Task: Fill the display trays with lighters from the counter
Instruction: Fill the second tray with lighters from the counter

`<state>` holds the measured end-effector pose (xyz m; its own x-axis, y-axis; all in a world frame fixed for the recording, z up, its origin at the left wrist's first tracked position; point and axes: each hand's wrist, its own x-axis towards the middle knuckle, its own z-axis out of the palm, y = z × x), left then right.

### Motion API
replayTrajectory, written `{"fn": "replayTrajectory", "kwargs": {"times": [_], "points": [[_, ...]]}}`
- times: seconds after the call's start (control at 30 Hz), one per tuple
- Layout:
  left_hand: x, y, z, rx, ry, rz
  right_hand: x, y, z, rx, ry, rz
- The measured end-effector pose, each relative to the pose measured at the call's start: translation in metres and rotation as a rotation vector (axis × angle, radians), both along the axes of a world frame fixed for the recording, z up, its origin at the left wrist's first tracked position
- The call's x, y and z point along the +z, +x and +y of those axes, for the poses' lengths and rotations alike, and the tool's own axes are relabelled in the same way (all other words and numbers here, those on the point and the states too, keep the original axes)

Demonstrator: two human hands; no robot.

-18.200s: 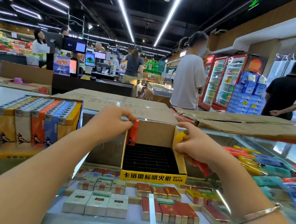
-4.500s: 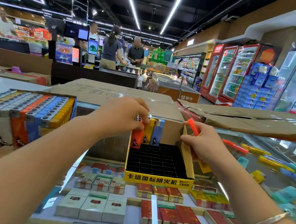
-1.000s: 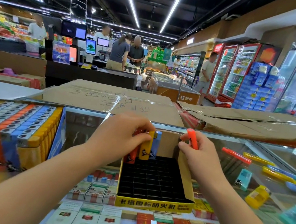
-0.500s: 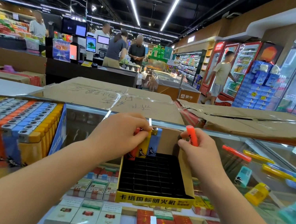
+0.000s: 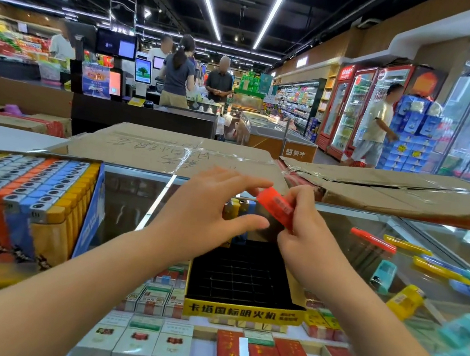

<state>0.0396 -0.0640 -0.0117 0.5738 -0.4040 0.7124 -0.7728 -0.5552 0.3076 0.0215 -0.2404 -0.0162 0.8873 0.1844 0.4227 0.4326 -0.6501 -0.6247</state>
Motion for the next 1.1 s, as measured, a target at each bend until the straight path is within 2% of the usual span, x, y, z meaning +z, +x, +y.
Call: {"fn": "replayTrajectory", "kwargs": {"times": [0.2,0.33,0.4,0.5,0.57,0.63,0.77,0.93,1.1], "points": [[0.003,0.002,-0.001,0.012,-0.157,0.122,0.0,-0.003,0.007,0.055,0.035,-0.047],[0.004,0.008,0.007,0.069,-0.141,0.166,0.004,0.0,0.005,0.035,0.366,-0.061],[0.002,0.008,0.008,0.096,-0.049,0.109,0.004,0.0,0.004,0.062,0.465,-0.034],[-0.003,0.006,0.003,0.076,0.106,-0.061,0.001,-0.001,0.007,0.139,0.495,0.012],[-0.005,0.005,0.0,0.06,0.08,-0.082,0.0,-0.001,0.007,0.165,0.565,0.031],[-0.006,0.006,-0.002,0.038,0.029,-0.008,0.0,-0.002,0.005,0.148,0.641,0.006],[-0.005,0.01,0.003,-0.01,-0.162,0.222,-0.008,-0.003,-0.003,-0.132,0.51,-0.144],[0.002,0.014,0.007,0.043,-0.252,0.316,-0.017,0.013,-0.003,-0.155,0.444,0.118],[0.008,0.011,0.001,0.089,-0.241,0.386,-0.009,0.021,0.002,-0.246,0.412,0.159]]}}
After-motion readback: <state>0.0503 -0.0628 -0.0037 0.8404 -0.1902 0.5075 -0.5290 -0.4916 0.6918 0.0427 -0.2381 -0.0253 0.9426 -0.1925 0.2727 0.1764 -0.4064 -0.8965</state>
